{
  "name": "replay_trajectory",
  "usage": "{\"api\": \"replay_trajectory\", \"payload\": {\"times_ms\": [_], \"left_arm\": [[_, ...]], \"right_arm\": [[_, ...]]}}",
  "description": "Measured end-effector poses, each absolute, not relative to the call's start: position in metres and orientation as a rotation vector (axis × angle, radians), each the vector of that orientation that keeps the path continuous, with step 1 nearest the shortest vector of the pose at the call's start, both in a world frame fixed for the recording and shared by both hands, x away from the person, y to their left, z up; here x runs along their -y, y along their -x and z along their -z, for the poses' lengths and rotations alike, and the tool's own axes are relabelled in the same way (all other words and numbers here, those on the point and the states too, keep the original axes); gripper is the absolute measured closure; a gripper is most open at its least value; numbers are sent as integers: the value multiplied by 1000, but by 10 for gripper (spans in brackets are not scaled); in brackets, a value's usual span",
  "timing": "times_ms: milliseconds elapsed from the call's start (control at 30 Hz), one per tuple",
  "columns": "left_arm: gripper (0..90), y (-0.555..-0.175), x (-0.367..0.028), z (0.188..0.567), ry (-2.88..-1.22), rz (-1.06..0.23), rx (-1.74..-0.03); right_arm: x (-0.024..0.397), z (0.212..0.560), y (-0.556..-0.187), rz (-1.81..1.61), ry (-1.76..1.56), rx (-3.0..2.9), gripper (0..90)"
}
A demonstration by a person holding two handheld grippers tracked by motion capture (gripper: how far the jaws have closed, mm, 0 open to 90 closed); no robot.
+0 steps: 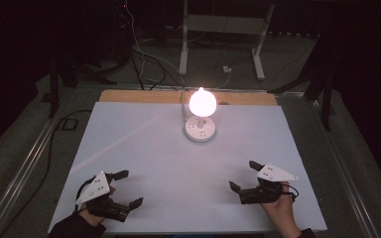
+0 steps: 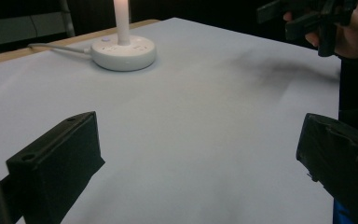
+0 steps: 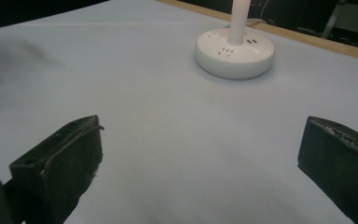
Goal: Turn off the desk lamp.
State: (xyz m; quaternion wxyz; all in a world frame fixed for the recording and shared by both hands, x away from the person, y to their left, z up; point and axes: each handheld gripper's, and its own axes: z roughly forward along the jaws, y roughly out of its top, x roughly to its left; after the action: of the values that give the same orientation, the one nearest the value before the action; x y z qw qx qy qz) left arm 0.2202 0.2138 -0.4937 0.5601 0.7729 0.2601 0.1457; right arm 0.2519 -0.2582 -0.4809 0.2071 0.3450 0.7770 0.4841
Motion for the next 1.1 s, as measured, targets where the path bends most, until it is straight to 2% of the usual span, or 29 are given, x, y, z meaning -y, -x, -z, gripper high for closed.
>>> {"api": "replay_trajectory", "payload": {"times_ms": [300, 1100], "left_arm": [[5, -220, -214, 493, -1814, -339, -609], [5, -220, -214, 493, -1812, -337, -615]], "right_arm": [[258, 465, -264, -1364, -961, -2119, 0], [248, 451, -304, -1360, -963, -2069, 0]]}}
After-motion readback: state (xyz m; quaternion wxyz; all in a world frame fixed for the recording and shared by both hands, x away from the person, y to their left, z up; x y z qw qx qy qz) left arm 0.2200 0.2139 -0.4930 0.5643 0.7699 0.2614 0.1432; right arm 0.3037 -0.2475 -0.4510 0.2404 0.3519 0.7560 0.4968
